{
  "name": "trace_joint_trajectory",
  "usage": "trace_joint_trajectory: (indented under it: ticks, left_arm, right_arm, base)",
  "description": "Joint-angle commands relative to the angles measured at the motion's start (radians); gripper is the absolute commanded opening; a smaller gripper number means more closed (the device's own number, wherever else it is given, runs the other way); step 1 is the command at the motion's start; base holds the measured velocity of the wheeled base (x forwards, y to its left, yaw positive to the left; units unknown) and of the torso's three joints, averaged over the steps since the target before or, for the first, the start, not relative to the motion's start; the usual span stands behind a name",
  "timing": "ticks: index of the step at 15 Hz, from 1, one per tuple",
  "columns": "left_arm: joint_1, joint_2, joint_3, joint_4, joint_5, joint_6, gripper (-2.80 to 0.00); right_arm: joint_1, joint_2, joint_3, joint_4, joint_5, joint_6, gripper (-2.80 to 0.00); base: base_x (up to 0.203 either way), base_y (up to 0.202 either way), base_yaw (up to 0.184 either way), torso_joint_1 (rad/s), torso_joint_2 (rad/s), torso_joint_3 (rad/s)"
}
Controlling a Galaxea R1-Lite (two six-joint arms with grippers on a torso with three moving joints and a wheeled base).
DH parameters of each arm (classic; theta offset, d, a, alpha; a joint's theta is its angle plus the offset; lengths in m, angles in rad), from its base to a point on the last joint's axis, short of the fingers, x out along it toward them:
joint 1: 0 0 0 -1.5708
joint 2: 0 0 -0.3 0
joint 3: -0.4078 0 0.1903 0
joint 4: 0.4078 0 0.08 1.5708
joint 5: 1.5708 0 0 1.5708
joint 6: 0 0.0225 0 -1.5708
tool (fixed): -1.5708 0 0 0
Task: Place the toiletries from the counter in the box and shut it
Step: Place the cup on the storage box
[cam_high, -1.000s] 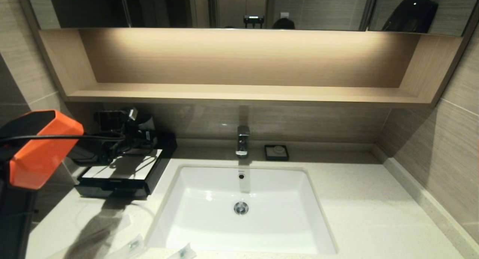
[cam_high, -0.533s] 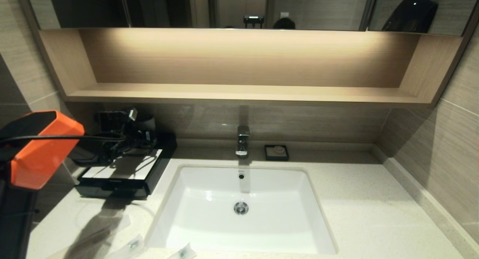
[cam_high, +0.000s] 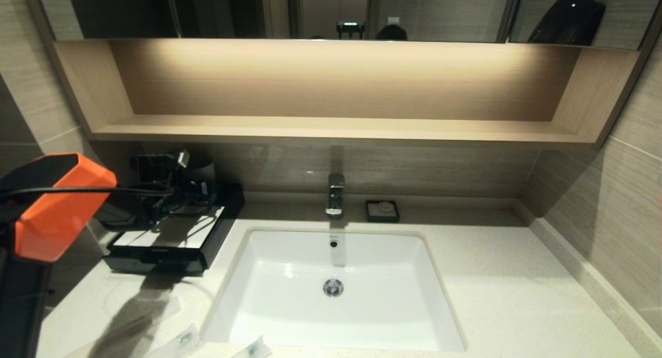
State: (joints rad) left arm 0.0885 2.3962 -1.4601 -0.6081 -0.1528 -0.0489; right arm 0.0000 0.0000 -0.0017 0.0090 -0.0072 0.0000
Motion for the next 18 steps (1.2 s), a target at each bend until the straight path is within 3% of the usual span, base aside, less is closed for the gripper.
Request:
trace_joint_trajectory:
  ticks: [1, 9, 16, 17, 18]
  left_arm:
    - [0.0, -0.016, 0.01, -0.004, -0.001, -0.005, 0.0]
    - [0.0, -0.131, 0.155, -0.006, 0.001, -0.02, 0.0]
    - [0.0, -0.186, 0.332, -0.124, 0.015, -0.023, 0.0]
    - [0.0, -0.196, 0.331, -0.118, 0.015, -0.026, -2.8]
    - [-0.001, -0.2, 0.326, -0.114, 0.016, -0.027, -2.8]
  right_arm:
    - [0.0, 0.0, 0.0, 0.0, 0.0, 0.0, -2.8]
    - [0.0, 0.0, 0.0, 0.0, 0.0, 0.0, -2.8]
    - [0.0, 0.0, 0.0, 0.0, 0.0, 0.0, -2.8]
    - [0.0, 0.0, 0.0, 0.0, 0.0, 0.0, -2.8]
    - [0.0, 0.0, 0.0, 0.0, 0.0, 0.0, -2.8]
  base:
    - [0.0, 0.0, 0.0, 0.0, 0.0, 0.0]
    - [0.0, 0.0, 0.0, 0.0, 0.0, 0.0]
    - [0.0, 0.0, 0.0, 0.0, 0.0, 0.0]
    - [0.0, 0.0, 0.0, 0.0, 0.0, 0.0]
    - [0.0, 0.0, 0.0, 0.0, 0.0, 0.0]
